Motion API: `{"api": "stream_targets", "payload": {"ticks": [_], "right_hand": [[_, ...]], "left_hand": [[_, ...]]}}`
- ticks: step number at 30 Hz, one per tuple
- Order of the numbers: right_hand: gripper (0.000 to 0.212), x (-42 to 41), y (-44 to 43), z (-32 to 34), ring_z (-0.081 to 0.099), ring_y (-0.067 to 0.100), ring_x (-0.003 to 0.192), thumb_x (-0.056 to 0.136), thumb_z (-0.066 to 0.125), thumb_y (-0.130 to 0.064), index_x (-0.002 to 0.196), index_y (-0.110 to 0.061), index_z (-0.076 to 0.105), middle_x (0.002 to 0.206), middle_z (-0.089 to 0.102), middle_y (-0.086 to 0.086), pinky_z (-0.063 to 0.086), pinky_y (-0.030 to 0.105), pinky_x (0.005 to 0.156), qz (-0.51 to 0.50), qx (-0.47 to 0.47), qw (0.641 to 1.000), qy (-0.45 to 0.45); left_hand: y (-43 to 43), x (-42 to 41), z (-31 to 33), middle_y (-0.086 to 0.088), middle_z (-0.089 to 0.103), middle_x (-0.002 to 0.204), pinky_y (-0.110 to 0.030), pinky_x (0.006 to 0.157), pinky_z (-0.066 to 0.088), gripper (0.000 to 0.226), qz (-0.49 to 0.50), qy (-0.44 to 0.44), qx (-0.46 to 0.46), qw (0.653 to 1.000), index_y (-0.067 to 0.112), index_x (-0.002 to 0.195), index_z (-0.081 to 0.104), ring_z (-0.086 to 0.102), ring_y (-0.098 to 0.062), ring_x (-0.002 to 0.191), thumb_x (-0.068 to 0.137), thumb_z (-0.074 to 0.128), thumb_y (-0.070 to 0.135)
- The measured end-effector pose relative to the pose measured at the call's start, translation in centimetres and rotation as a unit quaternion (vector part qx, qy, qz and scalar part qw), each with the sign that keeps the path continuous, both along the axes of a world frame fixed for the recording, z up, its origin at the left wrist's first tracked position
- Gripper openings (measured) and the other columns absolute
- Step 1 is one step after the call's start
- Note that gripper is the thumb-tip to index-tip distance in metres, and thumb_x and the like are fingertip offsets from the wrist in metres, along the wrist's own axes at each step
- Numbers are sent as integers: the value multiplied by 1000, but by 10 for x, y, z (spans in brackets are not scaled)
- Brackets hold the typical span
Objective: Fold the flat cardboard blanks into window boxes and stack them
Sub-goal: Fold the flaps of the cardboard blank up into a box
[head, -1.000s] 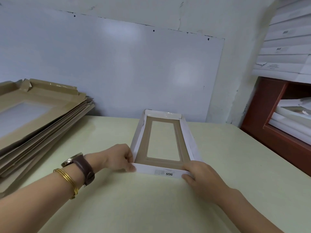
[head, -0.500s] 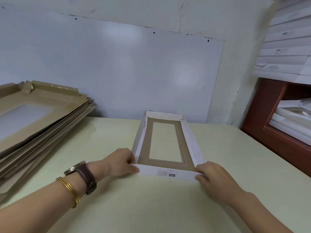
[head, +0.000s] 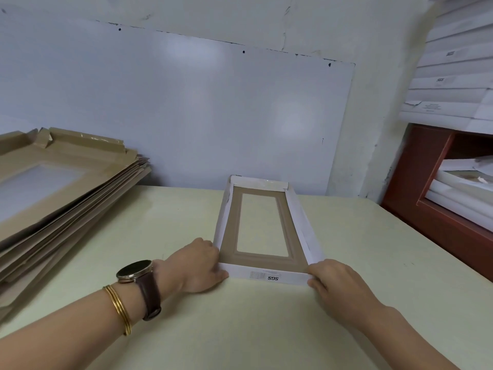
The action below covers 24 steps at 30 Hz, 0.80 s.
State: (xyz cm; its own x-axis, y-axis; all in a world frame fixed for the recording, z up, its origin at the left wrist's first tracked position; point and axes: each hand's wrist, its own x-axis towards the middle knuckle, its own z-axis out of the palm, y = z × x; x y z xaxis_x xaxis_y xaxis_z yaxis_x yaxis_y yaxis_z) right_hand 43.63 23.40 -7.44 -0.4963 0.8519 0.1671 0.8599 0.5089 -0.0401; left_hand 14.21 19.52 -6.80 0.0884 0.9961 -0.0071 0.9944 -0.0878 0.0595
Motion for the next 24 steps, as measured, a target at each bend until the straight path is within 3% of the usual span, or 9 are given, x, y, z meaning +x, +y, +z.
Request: {"api": "stream_targets", "payload": {"ticks": [4,9,15,20,24], "right_hand": [[14,-3,-5,0,45,21,83,93,37,-10,89,-22,41,84,45,-4,39,33,68,-14,8,1000,-19],[30,-5,-9,-2,37,23,80,88,37,-4,70,-24,24,73,31,-6,27,35,65,-67,29,996,-59],[14,-6,-9,-6,43,21,82,93,37,-10,81,-16,37,82,44,-1,39,33,66,-77,3,997,1],[17,-9,-8,-8,42,22,74,92,40,-14,75,-13,38,75,44,1,30,34,58,-82,11,996,45],[17,-9,-7,-9,39,24,68,88,41,-10,71,-13,37,72,43,3,23,34,53,-113,15,993,38]], "left_hand": [[-1,4,-3,-2,43,92,-28,75,30,35,-11,-1,4,1000,17,86,42,35,-19,90,96,41,50],[-4,9,-7,1,49,84,-27,64,30,34,3,-50,86,995,18,78,46,43,-18,79,89,53,50],[-4,14,-9,-1,49,74,-28,57,28,41,16,-64,104,992,17,64,41,43,-19,71,88,57,46],[-5,12,-10,1,45,72,-19,50,23,45,14,-78,103,992,18,60,39,40,-17,69,86,58,49],[-7,12,-11,5,46,74,-24,58,29,33,-4,-91,109,990,20,68,46,44,-16,73,86,57,46]]}}
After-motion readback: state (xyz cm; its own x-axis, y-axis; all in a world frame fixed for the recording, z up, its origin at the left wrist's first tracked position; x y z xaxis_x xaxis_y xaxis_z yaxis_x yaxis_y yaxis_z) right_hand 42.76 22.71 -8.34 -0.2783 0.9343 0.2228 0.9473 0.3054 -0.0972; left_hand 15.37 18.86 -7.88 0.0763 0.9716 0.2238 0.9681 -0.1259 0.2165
